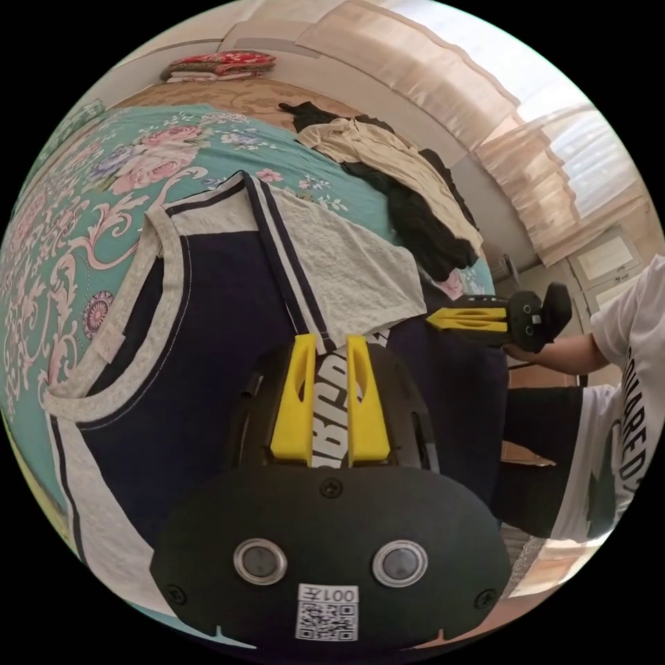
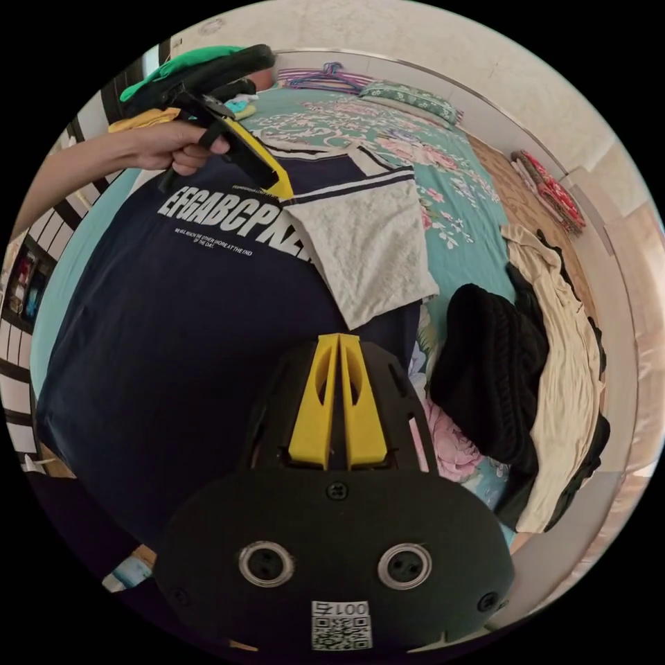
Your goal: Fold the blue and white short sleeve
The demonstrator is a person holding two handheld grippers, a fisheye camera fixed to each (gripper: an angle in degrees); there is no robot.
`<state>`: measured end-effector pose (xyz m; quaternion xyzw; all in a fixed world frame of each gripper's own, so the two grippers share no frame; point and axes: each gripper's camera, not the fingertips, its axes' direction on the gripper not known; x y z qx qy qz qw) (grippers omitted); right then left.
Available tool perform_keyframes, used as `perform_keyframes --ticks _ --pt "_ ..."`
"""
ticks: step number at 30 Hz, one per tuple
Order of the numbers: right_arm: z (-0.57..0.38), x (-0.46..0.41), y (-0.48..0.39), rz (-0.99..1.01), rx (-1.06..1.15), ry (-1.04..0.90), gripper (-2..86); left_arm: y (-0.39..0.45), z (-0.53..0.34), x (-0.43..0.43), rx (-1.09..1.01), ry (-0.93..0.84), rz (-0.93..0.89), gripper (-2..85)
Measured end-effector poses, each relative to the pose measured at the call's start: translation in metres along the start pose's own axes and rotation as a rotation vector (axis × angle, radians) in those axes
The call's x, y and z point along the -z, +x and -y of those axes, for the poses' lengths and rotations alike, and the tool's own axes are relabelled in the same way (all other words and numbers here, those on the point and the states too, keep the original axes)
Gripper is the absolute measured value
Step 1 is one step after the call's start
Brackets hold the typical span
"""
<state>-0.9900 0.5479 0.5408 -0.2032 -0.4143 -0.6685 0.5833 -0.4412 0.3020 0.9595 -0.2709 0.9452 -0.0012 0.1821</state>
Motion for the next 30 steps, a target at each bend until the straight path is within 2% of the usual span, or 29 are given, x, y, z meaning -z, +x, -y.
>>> perform_keyframes --ticks 7,10,12,16,18,22,24,26,28,30 --pt "0.004 0.030 0.022 -0.062 -0.114 0.048 0.9 -0.002 -0.031 -0.024 0.099 0.062 -0.036 4.2" --pt "0.020 0.027 0.035 -0.147 -0.046 0.051 0.9 -0.008 -0.046 -0.034 0.154 0.059 0.020 0.2" --pt "0.041 0.024 0.045 -0.216 0.032 0.086 0.8 -0.016 -0.060 -0.042 0.197 0.074 -0.038 -0.6" --pt "0.076 0.011 0.054 -0.108 0.141 0.127 0.5 -0.018 -0.087 -0.051 0.260 0.103 -0.057 -0.9" --pt "0.090 -0.014 0.046 -0.029 0.219 0.051 0.4 -0.008 -0.110 -0.055 0.312 0.112 0.003 -0.9" --pt "0.089 -0.014 0.029 -0.167 0.286 0.048 0.3 0.023 -0.154 -0.053 0.405 0.099 0.196 -0.9" --pt "0.089 0.013 0.025 -0.239 0.284 0.135 0.4 0.046 -0.198 -0.043 0.528 0.095 0.408 -0.7" --pt "0.092 0.035 0.024 -0.254 0.289 0.204 0.7 0.059 -0.241 -0.034 0.638 0.118 0.530 -0.4" --pt "0.105 0.050 0.022 -0.201 0.327 0.238 1.1 0.063 -0.291 -0.024 0.780 0.159 0.585 0.7" --pt "0.137 0.058 0.011 -0.061 0.424 0.250 2.2 0.051 -0.356 -0.017 0.946 0.213 0.554 4.1"
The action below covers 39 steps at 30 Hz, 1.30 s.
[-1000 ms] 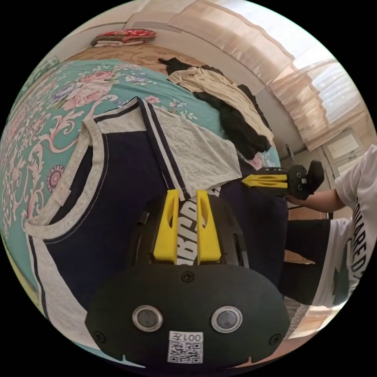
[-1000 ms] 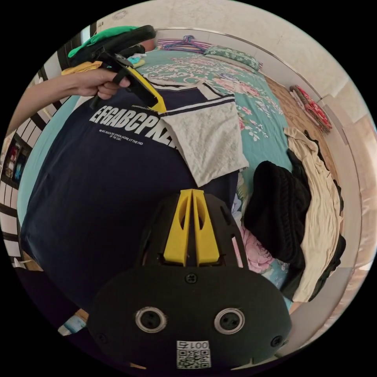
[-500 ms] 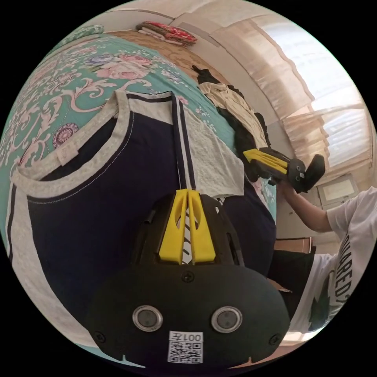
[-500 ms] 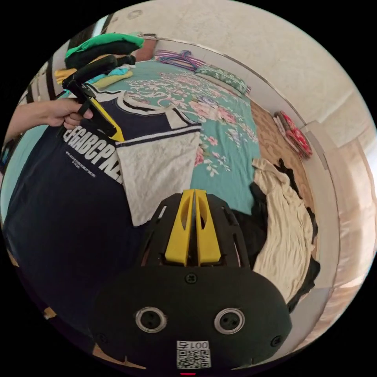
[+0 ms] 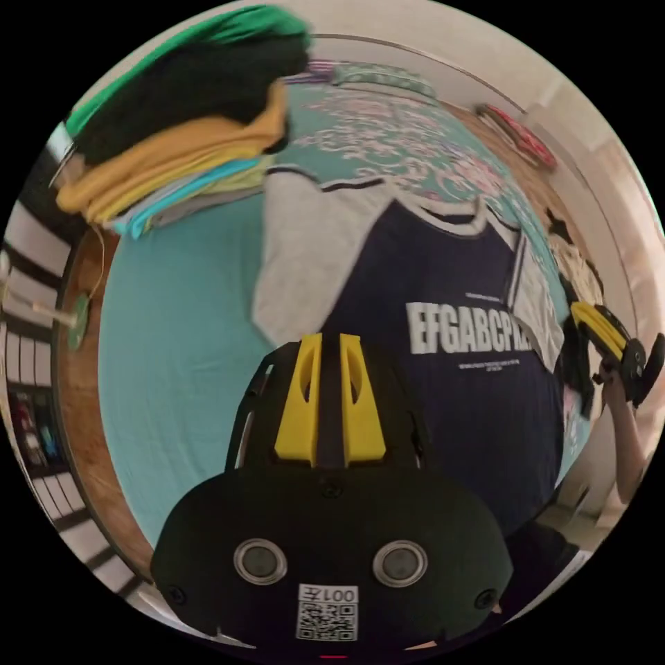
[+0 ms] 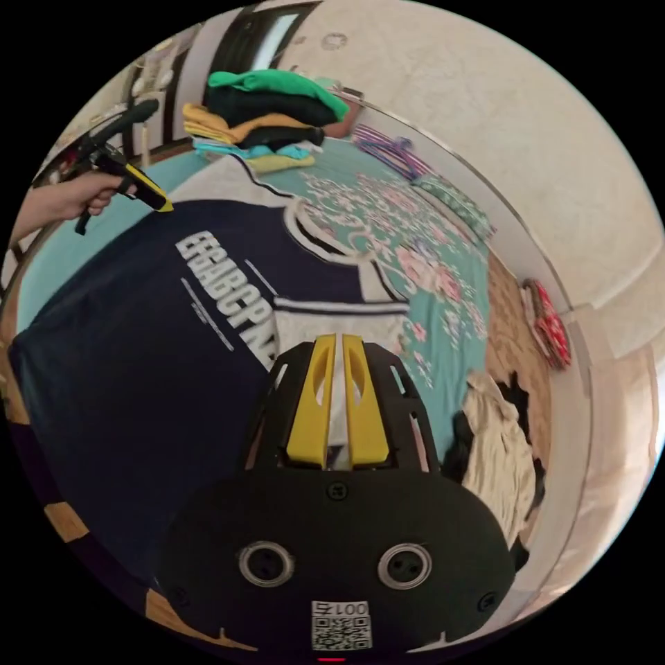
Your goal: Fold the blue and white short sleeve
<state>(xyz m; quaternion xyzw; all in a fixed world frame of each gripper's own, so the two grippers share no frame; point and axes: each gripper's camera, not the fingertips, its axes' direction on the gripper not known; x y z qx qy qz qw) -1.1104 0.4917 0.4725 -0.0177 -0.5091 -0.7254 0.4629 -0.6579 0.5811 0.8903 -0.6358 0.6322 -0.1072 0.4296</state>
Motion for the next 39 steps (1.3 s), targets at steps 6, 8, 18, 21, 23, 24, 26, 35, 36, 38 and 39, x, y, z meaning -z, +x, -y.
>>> perform_keyframes --ticks 6,8,18,21,23,24,26,35,36,38,39 --pt "0.143 -0.041 -0.020 0.192 0.230 0.125 6.8 -0.109 -0.015 -0.054 0.211 0.085 -0.367 8.8" --pt "0.193 -0.060 -0.031 0.180 0.253 0.128 8.0 -0.115 -0.019 -0.064 0.201 0.126 -0.394 4.4" --pt "0.362 -0.155 -0.043 0.655 0.290 -0.130 3.6 -0.029 -0.059 -0.086 -0.235 0.220 -0.042 -1.5" --pt "0.352 -0.154 -0.042 0.531 0.321 -0.117 1.3 -0.011 -0.073 -0.099 -0.315 0.253 0.079 -1.1" --pt "0.339 -0.143 -0.031 0.473 0.321 -0.065 0.8 -0.013 -0.080 -0.105 -0.300 0.268 0.084 -0.4" --pt "0.327 -0.132 -0.019 0.446 0.298 -0.014 0.6 -0.020 -0.083 -0.108 -0.258 0.271 0.050 0.3" --pt "0.305 -0.117 0.004 0.408 0.230 0.041 0.4 -0.037 -0.087 -0.112 -0.182 0.275 -0.046 1.0" --pt "0.179 -0.155 0.097 0.491 -0.079 -0.139 0.9 -0.103 -0.071 -0.153 0.011 0.244 -0.440 9.7" --pt "0.174 -0.148 0.106 0.498 -0.096 -0.102 1.4 -0.106 -0.068 -0.159 0.011 0.233 -0.410 10.7" --pt "0.174 -0.132 0.119 0.496 -0.111 -0.031 2.5 -0.113 -0.067 -0.165 0.027 0.233 -0.335 11.3" --pt "0.179 -0.122 0.125 0.497 -0.094 0.005 3.3 -0.120 -0.065 -0.169 0.039 0.237 -0.317 11.3"
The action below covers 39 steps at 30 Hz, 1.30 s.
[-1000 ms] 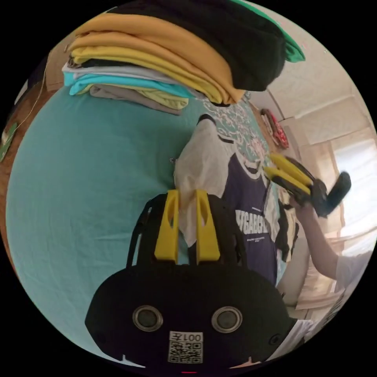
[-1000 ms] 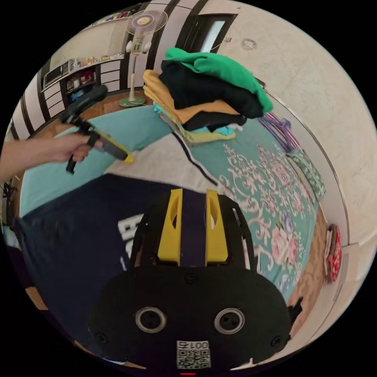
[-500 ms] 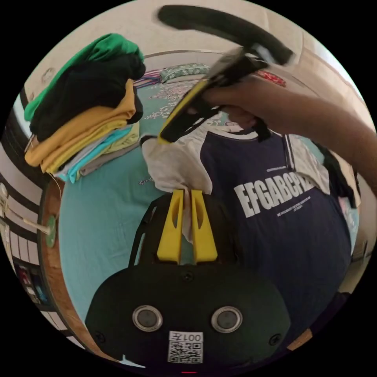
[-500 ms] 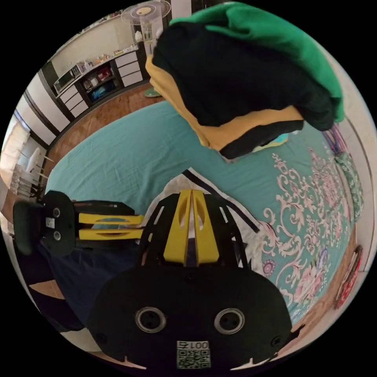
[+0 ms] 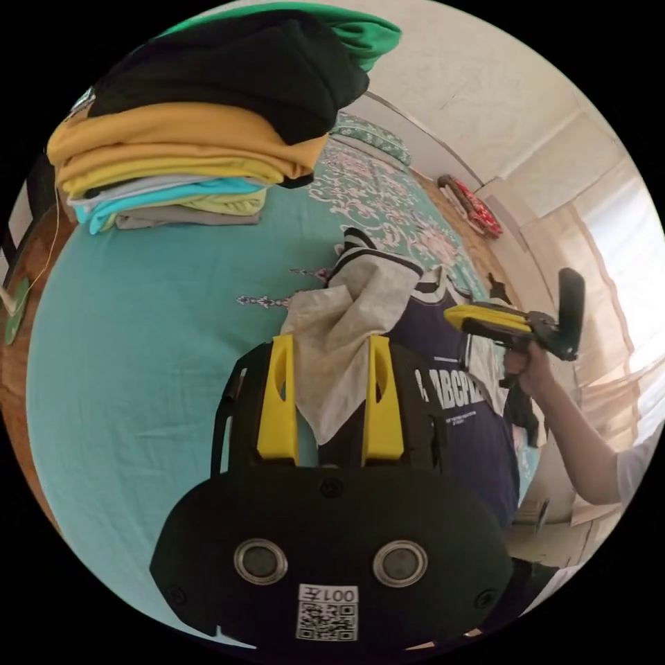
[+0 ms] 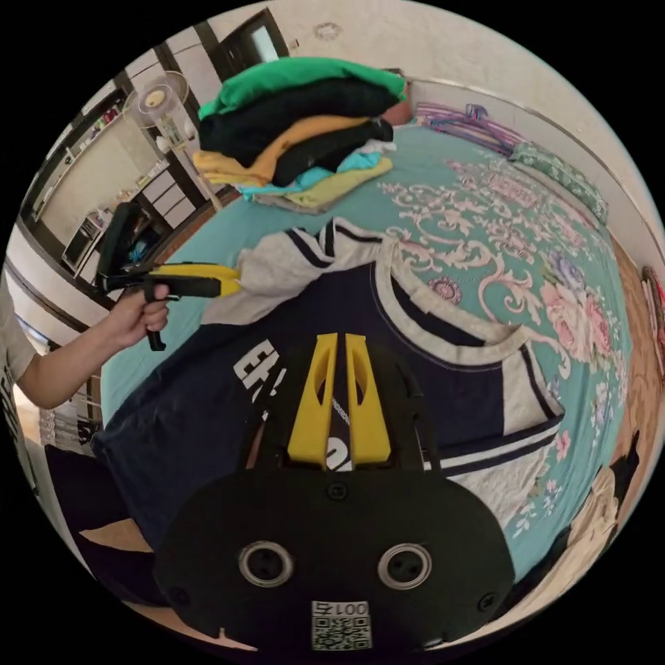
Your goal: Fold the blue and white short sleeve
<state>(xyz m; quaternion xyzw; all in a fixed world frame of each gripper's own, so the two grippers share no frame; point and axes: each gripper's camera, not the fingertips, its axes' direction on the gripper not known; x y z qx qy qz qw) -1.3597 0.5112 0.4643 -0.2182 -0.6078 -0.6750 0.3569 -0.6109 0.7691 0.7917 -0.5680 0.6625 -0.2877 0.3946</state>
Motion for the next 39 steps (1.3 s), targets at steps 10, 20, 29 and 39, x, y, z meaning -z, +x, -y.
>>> perform_keyframes --ticks 10,20,29,39 --pt "0.124 -0.007 -0.017 0.174 0.304 -0.081 11.9 0.007 0.003 -0.033 -0.190 -0.009 -0.064 2.3" --pt "0.109 0.004 -0.002 0.149 0.257 -0.049 2.0 -0.004 -0.026 -0.034 -0.161 0.001 0.119 10.7" --pt "0.013 0.010 0.067 0.286 -0.083 -0.032 1.8 -0.088 0.003 -0.094 0.015 -0.039 -0.357 10.7" --pt "0.076 0.021 -0.016 0.089 0.135 -0.111 9.4 -0.082 0.008 -0.109 -0.108 -0.017 -0.282 -1.0"
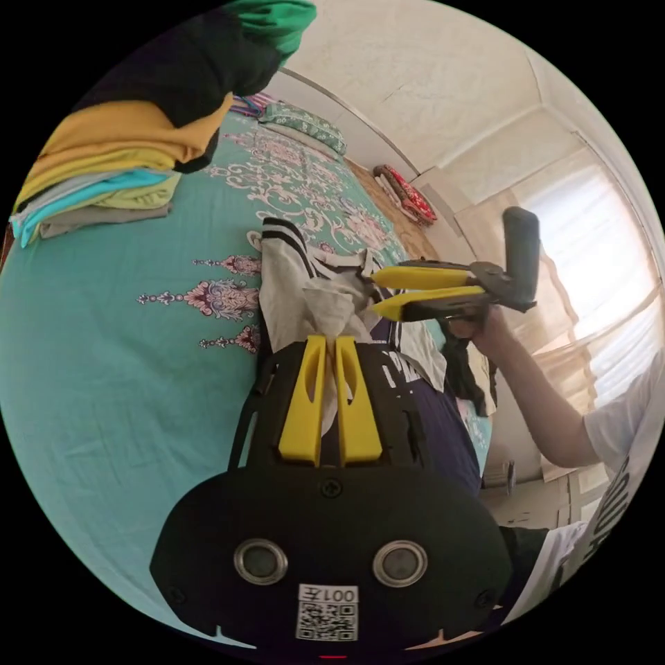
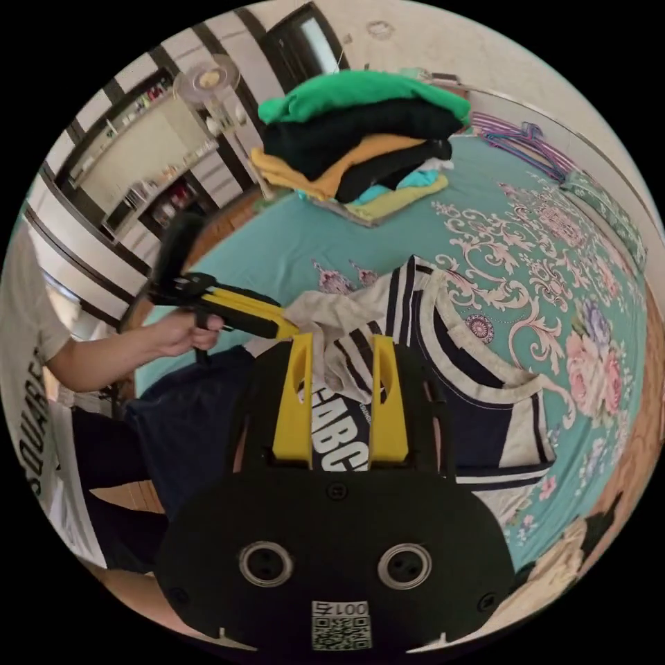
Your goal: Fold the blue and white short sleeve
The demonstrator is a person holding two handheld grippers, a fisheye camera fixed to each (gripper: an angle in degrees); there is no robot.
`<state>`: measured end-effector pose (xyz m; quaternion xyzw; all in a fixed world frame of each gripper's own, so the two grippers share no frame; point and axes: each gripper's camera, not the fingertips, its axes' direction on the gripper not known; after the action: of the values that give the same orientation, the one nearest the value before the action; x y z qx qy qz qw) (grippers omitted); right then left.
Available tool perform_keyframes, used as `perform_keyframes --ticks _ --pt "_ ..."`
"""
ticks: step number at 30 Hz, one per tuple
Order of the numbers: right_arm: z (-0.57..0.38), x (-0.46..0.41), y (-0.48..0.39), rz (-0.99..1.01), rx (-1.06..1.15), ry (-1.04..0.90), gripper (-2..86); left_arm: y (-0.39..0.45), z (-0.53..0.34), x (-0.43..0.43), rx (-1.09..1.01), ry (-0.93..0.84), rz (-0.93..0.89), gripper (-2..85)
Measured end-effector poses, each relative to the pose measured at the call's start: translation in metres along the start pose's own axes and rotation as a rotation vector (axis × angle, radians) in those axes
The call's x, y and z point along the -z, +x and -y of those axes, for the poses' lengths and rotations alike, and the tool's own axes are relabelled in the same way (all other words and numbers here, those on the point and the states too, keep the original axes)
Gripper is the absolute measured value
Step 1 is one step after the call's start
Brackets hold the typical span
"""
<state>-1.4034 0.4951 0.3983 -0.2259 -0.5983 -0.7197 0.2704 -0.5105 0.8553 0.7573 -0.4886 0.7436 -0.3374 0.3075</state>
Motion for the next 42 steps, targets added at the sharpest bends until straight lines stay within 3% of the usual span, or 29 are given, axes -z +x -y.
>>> perform_keyframes --ticks 3,6,11,20,26,30,36,40,42 --pt "0.031 -0.037 -0.008 -0.104 -0.004 -0.108 6.9 -0.009 -0.004 0.021 0.013 0.066 0.012 -1.0" --pt "0.067 -0.038 -0.019 0.119 0.032 0.010 4.4 -0.029 -0.009 0.053 0.064 0.135 0.095 -1.1" --pt "0.152 -0.045 -0.054 0.156 0.125 0.098 3.4 -0.085 -0.027 0.090 0.219 0.251 0.109 -1.2" --pt "0.288 -0.157 -0.196 -0.075 0.500 -0.081 4.7 -0.168 -0.071 0.111 0.430 0.294 0.130 -1.0" --pt "0.349 -0.231 -0.248 -0.130 0.690 -0.403 7.1 -0.168 -0.065 0.127 0.310 0.273 0.186 3.3" --pt "0.383 -0.237 -0.265 -0.115 0.652 -0.534 6.7 -0.160 -0.036 0.112 0.105 0.168 0.207 6.1" --pt "0.397 -0.237 -0.294 -0.215 0.660 -0.631 6.0 -0.154 0.004 0.065 -0.129 -0.003 0.290 6.6" --pt "0.400 -0.243 -0.306 -0.246 0.676 -0.650 7.0 -0.157 0.014 0.050 -0.176 -0.134 0.373 0.8" --pt "0.403 -0.249 -0.313 -0.247 0.671 -0.630 6.9 -0.159 0.008 0.064 -0.158 -0.103 0.364 -0.4"
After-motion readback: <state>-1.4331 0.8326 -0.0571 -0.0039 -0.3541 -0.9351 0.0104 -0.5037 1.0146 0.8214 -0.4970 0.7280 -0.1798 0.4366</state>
